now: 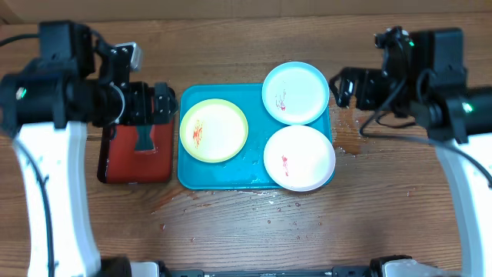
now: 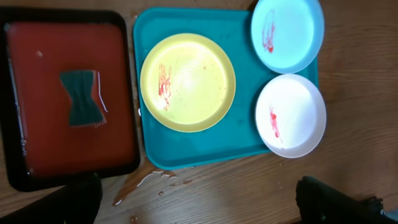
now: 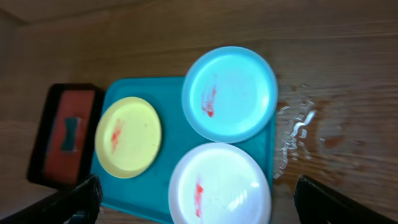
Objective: Clean dirty plates on tray and stack at the side
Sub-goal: 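Move the right gripper to the yellow plate's rim and grasp it, then lower the left gripper into the black tray and grasp the sponge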
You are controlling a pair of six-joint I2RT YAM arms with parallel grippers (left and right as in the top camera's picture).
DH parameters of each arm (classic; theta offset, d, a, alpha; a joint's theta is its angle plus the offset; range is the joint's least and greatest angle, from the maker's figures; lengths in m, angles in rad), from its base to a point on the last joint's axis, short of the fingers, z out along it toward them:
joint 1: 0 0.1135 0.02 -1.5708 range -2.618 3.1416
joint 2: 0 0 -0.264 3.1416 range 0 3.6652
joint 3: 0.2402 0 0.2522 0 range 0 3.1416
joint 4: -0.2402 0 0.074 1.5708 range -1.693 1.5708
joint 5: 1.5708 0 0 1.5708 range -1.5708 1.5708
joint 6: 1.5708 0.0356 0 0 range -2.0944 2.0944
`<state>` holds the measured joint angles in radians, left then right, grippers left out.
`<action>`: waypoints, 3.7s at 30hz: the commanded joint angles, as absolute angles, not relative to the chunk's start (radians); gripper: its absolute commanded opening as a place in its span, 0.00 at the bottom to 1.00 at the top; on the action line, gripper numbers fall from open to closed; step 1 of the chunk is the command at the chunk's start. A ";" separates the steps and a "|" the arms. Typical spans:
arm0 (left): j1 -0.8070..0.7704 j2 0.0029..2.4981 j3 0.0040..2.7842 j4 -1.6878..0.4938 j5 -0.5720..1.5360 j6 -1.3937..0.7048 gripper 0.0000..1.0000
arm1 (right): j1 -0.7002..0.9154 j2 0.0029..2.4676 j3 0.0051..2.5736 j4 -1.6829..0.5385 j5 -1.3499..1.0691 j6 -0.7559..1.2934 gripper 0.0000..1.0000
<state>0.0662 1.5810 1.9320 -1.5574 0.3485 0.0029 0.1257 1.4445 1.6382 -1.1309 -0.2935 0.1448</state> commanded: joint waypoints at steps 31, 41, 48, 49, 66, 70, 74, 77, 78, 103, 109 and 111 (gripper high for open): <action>0.078 1.707 1.977 -1.417 -0.130 -0.229 1.00 | 0.586 2.109 1.662 -0.797 -0.046 0.535 0.34; 0.078 1.715 1.975 -1.415 -0.130 -0.228 1.00 | 0.622 2.157 1.643 -0.743 -0.045 0.516 0.29; 0.078 1.733 1.966 -1.420 -0.130 -0.204 1.00 | 0.631 2.188 1.639 -0.741 -0.046 0.520 0.25; 0.078 1.739 1.965 -1.422 -0.130 -0.202 1.00 | 0.631 2.197 1.639 -0.743 -0.046 0.524 0.24; 0.078 1.824 1.965 -1.435 -0.130 -0.186 0.96 | 0.622 2.184 1.769 -0.867 -0.055 0.520 0.23; 0.078 1.824 1.965 -1.436 -0.129 -0.182 0.98 | 0.616 2.167 1.872 -0.966 -0.053 0.516 0.39; 0.078 1.825 1.965 -1.436 -0.110 -0.178 0.99 | 0.606 2.169 1.882 -1.007 -0.052 0.521 0.44; 0.078 1.825 1.966 -1.436 -0.110 -0.178 1.00 | 0.602 2.170 1.853 -1.018 -0.050 0.546 0.44; 0.078 1.825 1.965 -1.436 -0.107 -0.178 1.00 | 0.600 2.170 1.838 -1.020 -0.040 0.568 0.44; 0.078 1.826 1.965 -1.444 -0.104 -0.179 0.91 | 0.603 2.173 1.594 -0.776 -0.020 0.624 0.11; 0.078 1.826 1.924 -1.468 -0.096 -0.159 0.86 | 0.603 2.173 1.588 -0.754 -0.047 0.633 0.08; 0.079 1.826 1.882 -1.452 -0.093 -0.144 0.85 | 0.603 2.173 1.588 -0.752 -0.046 0.633 0.08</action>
